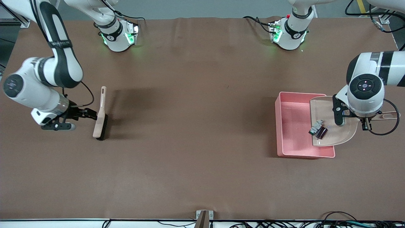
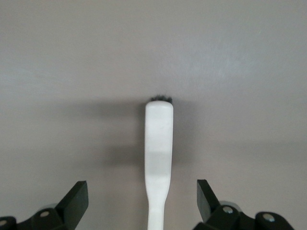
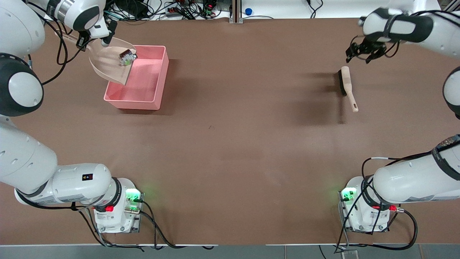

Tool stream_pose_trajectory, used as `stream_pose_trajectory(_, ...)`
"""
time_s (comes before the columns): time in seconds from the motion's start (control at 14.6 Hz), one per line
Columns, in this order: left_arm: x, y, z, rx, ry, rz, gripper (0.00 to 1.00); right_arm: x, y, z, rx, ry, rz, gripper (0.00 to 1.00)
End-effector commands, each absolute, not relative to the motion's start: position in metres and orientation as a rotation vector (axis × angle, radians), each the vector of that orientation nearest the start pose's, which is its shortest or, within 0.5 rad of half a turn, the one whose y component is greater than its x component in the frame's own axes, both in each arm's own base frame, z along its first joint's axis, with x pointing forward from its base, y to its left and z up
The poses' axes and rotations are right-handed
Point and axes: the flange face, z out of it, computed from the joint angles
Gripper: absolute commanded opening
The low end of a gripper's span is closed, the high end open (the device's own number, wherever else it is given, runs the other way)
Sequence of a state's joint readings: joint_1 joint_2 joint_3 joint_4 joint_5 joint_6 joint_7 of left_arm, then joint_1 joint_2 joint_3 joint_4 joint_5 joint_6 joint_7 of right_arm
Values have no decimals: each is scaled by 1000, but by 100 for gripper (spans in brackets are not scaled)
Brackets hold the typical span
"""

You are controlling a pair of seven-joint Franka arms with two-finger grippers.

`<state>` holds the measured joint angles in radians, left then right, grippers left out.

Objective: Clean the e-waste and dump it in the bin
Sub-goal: 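Tilt the dustpan over the pink bin with the left gripper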

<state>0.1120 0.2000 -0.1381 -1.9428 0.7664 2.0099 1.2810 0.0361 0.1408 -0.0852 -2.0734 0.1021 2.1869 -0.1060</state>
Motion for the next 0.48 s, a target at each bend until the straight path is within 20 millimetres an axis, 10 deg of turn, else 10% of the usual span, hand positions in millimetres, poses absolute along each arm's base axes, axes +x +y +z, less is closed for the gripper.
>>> stream_pose_trajectory(0.0,585,30,383,-1671,1924,673,0,569,-20,433,-3067,-48,75,100)
stream_pose_trajectory(0.41,585,9,386,-1550,1935,699,0,565,-29,544,-3133,-76,-10,100)
